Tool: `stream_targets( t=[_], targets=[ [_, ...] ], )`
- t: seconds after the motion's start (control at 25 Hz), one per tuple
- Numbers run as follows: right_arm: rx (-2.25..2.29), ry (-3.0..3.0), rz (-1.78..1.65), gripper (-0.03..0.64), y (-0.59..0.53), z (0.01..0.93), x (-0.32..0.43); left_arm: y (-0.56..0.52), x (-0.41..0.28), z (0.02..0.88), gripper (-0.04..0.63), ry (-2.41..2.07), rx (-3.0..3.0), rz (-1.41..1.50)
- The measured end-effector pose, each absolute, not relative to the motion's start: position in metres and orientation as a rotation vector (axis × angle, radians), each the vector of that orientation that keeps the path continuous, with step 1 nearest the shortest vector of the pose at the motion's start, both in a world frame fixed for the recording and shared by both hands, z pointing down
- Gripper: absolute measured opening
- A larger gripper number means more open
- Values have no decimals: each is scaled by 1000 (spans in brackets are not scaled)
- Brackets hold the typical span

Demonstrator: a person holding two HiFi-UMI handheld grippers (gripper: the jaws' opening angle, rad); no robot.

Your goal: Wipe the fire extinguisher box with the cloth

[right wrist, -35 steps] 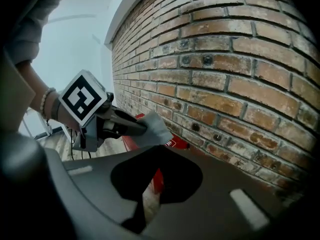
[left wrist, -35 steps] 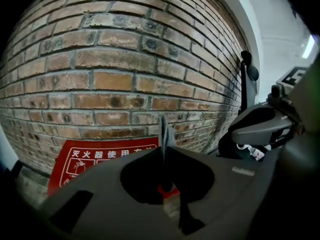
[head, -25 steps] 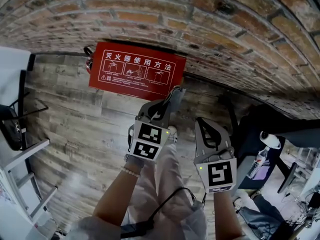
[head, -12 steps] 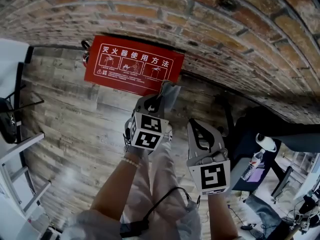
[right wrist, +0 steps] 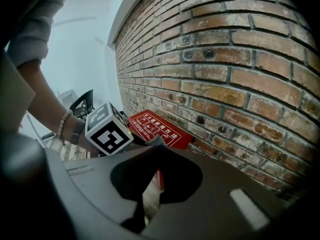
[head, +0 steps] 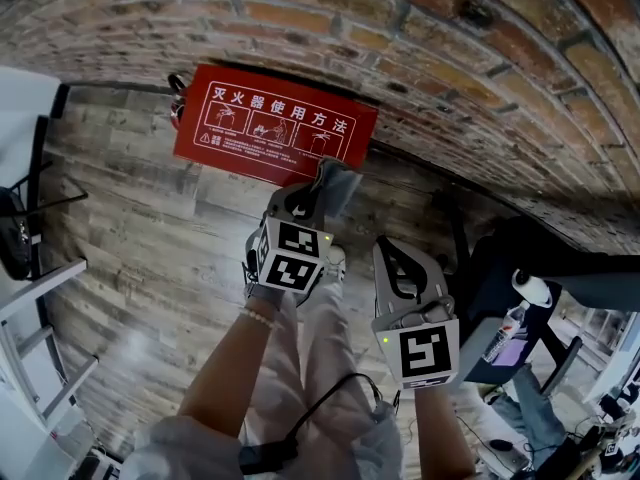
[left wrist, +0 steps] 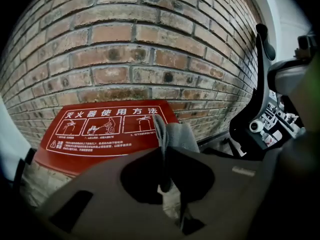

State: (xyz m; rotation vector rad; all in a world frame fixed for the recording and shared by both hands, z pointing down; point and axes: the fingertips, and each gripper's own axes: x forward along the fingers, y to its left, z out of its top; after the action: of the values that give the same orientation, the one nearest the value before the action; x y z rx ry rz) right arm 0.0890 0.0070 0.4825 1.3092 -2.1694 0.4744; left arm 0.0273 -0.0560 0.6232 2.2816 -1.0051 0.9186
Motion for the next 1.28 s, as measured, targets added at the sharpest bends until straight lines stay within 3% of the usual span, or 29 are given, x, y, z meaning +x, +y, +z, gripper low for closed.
stream_targets(
  t=[1.28],
  targets=[
    [1194,-2206,457,9,-5,490,18,-103,-96,627,9,-1216,2187,909]
  ],
)
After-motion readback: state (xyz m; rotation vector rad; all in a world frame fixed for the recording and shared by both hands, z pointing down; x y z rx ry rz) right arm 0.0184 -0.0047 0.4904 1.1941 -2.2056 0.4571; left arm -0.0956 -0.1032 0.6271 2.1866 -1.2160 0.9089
